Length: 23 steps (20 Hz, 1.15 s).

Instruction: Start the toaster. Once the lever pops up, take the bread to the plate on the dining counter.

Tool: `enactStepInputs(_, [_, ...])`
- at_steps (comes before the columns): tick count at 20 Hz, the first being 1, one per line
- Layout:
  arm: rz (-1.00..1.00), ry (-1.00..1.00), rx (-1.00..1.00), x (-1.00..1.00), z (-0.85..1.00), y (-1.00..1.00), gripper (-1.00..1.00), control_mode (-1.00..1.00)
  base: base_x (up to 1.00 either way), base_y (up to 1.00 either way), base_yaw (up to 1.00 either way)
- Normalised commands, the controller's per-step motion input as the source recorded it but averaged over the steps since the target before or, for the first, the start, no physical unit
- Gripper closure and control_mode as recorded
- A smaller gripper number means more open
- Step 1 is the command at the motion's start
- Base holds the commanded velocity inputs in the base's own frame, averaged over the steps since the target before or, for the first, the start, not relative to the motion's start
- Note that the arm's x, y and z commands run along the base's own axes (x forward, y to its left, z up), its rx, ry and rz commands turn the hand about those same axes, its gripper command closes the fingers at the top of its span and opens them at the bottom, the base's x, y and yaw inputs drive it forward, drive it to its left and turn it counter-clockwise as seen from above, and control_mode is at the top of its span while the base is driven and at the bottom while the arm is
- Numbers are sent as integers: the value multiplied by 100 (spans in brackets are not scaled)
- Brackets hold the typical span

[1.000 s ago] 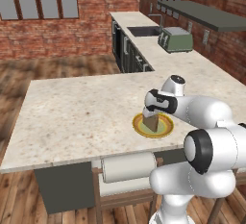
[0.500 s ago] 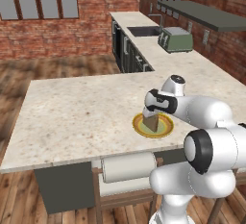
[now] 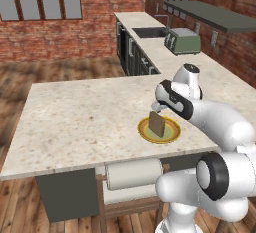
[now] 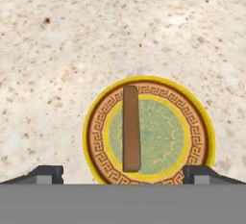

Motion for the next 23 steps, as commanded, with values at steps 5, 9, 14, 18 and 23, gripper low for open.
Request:
enactStepInputs(5, [0,0,-3,-80,84,6,-100,-100,0,0,0])
enactStepInputs(9, [0,0,0,-100,23,0,-100,-100,0,0,0])
enactStepInputs(14, [-3,0,0,-91,36,0,-100,-100,0,0,0])
enactStepInputs(18, [-9,3,0,-72,50,-4,-100,-100,0,0,0])
enactStepInputs(23, [-10,3,0,-57,37,0,-100,-100,0,0,0])
